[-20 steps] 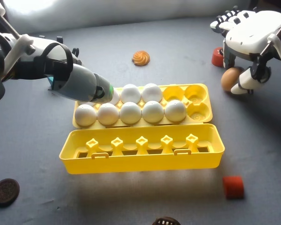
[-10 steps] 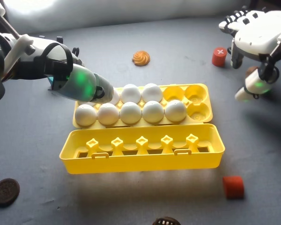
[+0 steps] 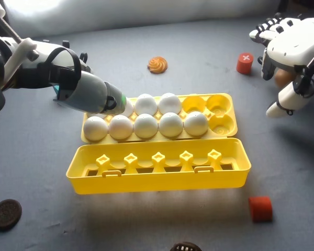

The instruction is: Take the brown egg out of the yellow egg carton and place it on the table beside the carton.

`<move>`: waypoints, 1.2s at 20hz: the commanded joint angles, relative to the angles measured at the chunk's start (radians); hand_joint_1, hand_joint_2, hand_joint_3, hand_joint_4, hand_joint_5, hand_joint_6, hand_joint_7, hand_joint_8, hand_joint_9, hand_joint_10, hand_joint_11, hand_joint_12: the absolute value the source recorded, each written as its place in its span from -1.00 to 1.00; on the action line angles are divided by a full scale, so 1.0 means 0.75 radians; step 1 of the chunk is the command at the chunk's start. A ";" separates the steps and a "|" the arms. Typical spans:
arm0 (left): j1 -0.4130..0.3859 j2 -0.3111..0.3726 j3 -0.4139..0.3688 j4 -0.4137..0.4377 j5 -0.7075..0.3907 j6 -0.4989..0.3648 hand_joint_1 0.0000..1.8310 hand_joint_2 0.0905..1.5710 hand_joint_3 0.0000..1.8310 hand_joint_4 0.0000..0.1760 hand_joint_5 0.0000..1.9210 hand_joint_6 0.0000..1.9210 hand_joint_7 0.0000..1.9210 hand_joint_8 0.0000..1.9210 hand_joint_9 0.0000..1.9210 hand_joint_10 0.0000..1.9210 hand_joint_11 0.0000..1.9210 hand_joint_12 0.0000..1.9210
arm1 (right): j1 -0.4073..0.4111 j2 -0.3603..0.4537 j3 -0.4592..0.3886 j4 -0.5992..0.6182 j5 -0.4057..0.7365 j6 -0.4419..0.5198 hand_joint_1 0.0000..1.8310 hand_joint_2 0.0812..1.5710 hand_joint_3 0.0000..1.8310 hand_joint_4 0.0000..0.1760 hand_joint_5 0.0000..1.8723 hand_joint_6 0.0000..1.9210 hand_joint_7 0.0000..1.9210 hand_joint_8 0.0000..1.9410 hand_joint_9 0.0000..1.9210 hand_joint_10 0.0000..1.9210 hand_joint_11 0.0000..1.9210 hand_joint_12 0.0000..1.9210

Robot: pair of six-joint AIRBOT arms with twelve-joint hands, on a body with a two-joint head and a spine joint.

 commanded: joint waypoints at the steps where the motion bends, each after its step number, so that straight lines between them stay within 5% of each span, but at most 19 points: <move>1: -0.020 -0.002 -0.007 0.087 -0.030 -0.001 -1.00 0.56 -1.00 -1.00 -0.90 -1.00 -0.86 -1.00 -0.89 -1.00 -0.98 -0.98 | 0.020 0.010 0.001 -0.043 0.105 0.003 -0.10 -0.09 -1.00 -0.94 -0.06 -1.00 -1.00 -1.00 -1.00 -1.00 -0.96 -0.98; 17: -0.023 -0.003 -0.006 0.087 -0.028 -0.001 -1.00 0.56 -1.00 -1.00 -0.87 -0.99 -0.82 -0.99 -0.85 -0.99 -0.95 -0.95 | 0.112 0.003 -0.017 -0.043 0.075 -0.002 -0.08 -0.11 -1.00 -0.98 0.00 -0.99 -1.00 -1.00 -1.00 -1.00 -1.00 -1.00; 21: -0.027 -0.006 -0.003 0.088 -0.028 0.000 -1.00 0.55 -1.00 -1.00 -0.90 -1.00 -0.85 -1.00 -0.88 -1.00 -0.98 -0.96 | 0.175 0.069 -0.127 -0.043 0.111 -0.052 -0.08 -0.04 -0.98 -0.82 -0.04 -1.00 -1.00 -1.00 -1.00 -1.00 -0.99 -0.99; 22: -0.027 -0.006 -0.003 0.088 -0.028 0.000 -1.00 0.55 -1.00 -1.00 -0.89 -0.99 -0.84 -1.00 -0.88 -1.00 -0.97 -0.95 | 0.188 0.103 -0.172 -0.043 0.120 -0.054 -0.03 -0.07 -1.00 -0.98 -0.03 -1.00 -1.00 -1.00 -1.00 -1.00 -1.00 -1.00; 23: -0.027 -0.006 -0.003 0.088 -0.028 0.000 -1.00 0.55 -1.00 -1.00 -0.88 -0.99 -0.84 -0.99 -0.87 -0.99 -0.97 -0.95 | 0.199 0.141 -0.220 -0.043 0.133 -0.066 -0.04 -0.08 -1.00 -0.49 -0.04 -1.00 -1.00 -1.00 -1.00 -1.00 -1.00 -1.00; 24: -0.028 -0.006 -0.003 0.088 -0.028 0.000 -1.00 0.55 -1.00 -1.00 -0.88 -0.99 -0.83 -0.99 -0.87 -1.00 -0.98 -0.95 | 0.207 0.165 -0.254 -0.043 0.140 -0.079 -0.13 -0.07 -1.00 0.25 -0.16 -1.00 -0.90 -0.99 -0.99 -1.00 -1.00 -1.00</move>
